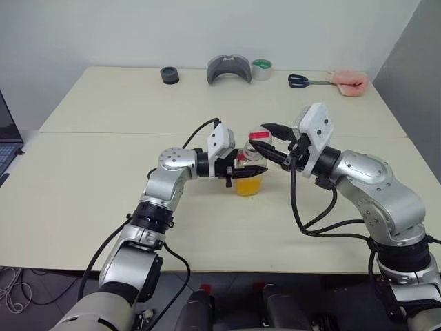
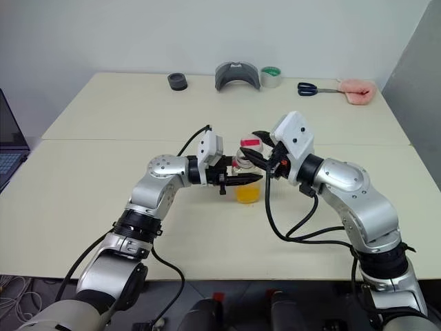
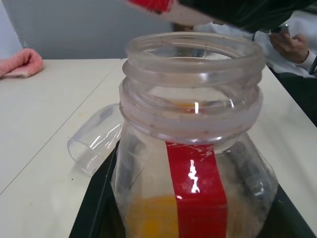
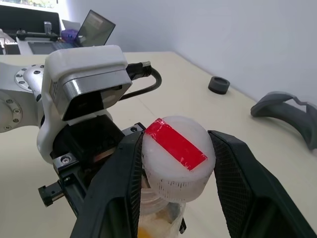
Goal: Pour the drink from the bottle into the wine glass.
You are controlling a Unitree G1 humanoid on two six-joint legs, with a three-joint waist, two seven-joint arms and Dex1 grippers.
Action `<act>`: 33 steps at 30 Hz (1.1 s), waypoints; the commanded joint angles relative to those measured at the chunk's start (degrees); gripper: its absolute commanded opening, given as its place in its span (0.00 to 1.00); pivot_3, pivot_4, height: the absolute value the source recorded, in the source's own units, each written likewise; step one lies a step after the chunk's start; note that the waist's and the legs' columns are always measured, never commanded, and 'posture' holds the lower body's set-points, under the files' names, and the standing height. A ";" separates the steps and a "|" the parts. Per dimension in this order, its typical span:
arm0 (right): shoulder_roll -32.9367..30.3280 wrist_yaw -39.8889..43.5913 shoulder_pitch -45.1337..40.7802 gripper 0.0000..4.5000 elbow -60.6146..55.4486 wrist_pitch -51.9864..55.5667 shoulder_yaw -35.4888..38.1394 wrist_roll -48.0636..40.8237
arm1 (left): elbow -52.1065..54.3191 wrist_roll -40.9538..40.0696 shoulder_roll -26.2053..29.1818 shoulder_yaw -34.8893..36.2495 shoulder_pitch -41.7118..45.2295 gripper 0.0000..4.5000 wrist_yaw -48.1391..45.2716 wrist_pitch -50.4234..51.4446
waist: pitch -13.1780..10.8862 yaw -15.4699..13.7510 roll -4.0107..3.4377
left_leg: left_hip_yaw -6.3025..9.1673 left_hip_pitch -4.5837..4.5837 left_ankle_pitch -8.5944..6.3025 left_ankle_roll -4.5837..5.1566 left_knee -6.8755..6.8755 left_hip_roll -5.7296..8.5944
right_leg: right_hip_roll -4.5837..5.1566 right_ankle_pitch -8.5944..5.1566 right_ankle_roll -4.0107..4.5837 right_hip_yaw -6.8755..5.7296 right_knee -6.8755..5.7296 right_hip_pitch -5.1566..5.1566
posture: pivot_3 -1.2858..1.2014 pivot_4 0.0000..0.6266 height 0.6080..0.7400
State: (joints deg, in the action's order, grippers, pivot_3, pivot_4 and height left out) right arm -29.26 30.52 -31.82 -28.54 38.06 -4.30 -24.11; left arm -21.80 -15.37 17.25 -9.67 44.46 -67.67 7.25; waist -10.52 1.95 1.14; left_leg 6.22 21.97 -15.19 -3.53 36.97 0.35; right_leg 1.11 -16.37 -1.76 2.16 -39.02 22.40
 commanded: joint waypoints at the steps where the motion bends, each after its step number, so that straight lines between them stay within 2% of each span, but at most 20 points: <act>1: -2.19 -1.24 4.18 0.38 -5.30 1.73 8.98 -3.01 | 2.78 -0.94 0.10 1.54 0.05 0.38 1.01 -0.34 | 0.00 -0.15 0.00 | 0.01 0.01 0.00 0.00 0.00 0.00 | 0.01 0.00 0.00 -0.01 0.00 0.00 | 0.52 0.24 1.00; 4: -4.63 -1.74 12.45 0.38 -7.27 4.25 14.39 -3.97 | 2.95 -1.06 0.41 1.80 -0.20 0.38 1.38 -0.24 | 0.00 -0.48 0.01 | 0.06 0.06 0.00 0.00 0.00 0.03 | 0.04 0.00 0.00 -0.04 0.05 -0.02 | 0.52 0.24 1.00; 8: -3.93 -4.07 26.50 0.38 -6.62 3.40 19.91 -1.77 | 3.00 -1.18 0.74 2.50 -0.33 0.38 1.89 0.17 | 0.00 -0.43 0.01 | 0.02 0.03 0.00 0.00 0.00 0.05 | 0.05 0.00 0.00 -0.01 0.03 -0.04 | 0.52 0.24 1.00; 13: -2.61 -7.43 35.66 0.38 -1.64 0.49 19.25 3.61 | 3.18 -1.36 1.19 3.23 -0.38 0.38 2.55 0.66 | 0.01 0.23 -0.01 | -0.12 -0.10 0.00 0.01 -0.02 0.01 | -0.01 0.00 -0.02 0.14 -0.04 -0.06 | 0.52 0.24 1.00; 14: -2.30 -7.90 36.60 0.54 -0.56 -0.03 18.97 4.47 | 3.25 -1.41 1.33 3.42 -0.37 0.38 2.71 0.79 | 0.01 0.32 -0.01 | -0.12 -0.14 0.00 0.01 -0.02 -0.02 | -0.05 0.00 -0.02 0.14 -0.04 -0.07 | 0.52 0.24 1.00; 15: -1.97 -8.33 37.00 0.59 0.20 -0.30 18.92 4.95 | 3.29 -1.43 1.47 3.58 -0.34 0.38 2.84 0.86 | 0.01 0.37 -0.01 | -0.11 -0.15 0.00 0.01 -0.02 -0.04 | -0.08 0.00 -0.02 0.13 -0.04 -0.07 | 0.52 0.24 1.00; 20: -1.03 -7.83 36.99 0.98 0.91 -0.15 21.07 3.55 | 3.16 -1.62 2.29 5.11 -0.19 0.38 4.44 1.46 | 0.01 0.42 -0.02 | -0.11 -0.14 0.00 0.01 -0.02 -0.04 | -0.08 0.00 -0.02 0.13 -0.05 -0.06 | 0.52 0.24 1.00; 26: -7.83 0.81 35.91 1.00 -6.11 1.40 21.64 -2.10 | 2.11 -1.40 4.99 10.59 0.31 0.38 11.35 2.70 | 0.00 0.30 -0.02 | -0.09 -0.11 0.00 0.01 -0.01 -0.02 | -0.06 -0.01 -0.03 0.10 -0.01 -0.07 | 0.52 0.24 1.00; 30: -9.65 4.25 26.10 1.00 -12.36 6.74 14.70 -9.62 | -2.38 1.23 7.31 14.84 2.23 0.38 20.74 1.50 | 0.00 0.94 -0.02 | -0.08 -0.17 0.00 0.01 -0.01 -0.08 | -0.10 0.00 -0.03 0.11 -0.03 -0.07 | 0.52 0.24 1.00; 33: -8.03 3.39 18.06 1.00 -11.45 8.34 8.64 -9.77 | -5.70 2.12 8.49 16.61 3.42 0.38 25.06 0.77 | -0.01 0.85 -0.01 | 0.04 -0.12 0.00 0.00 -0.01 -0.09 | -0.14 -0.01 -0.03 -0.02 -0.02 -0.09 | 0.52 0.24 1.00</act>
State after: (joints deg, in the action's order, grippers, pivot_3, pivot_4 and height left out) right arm -37.71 33.94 -11.82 -39.58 45.70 6.29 -33.32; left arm -27.37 -13.58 24.62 4.87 46.13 -45.03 9.58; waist -10.53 2.80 1.13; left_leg 6.29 21.87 -15.19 -3.53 36.97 0.29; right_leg 1.01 -16.37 -1.79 2.12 -39.02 22.31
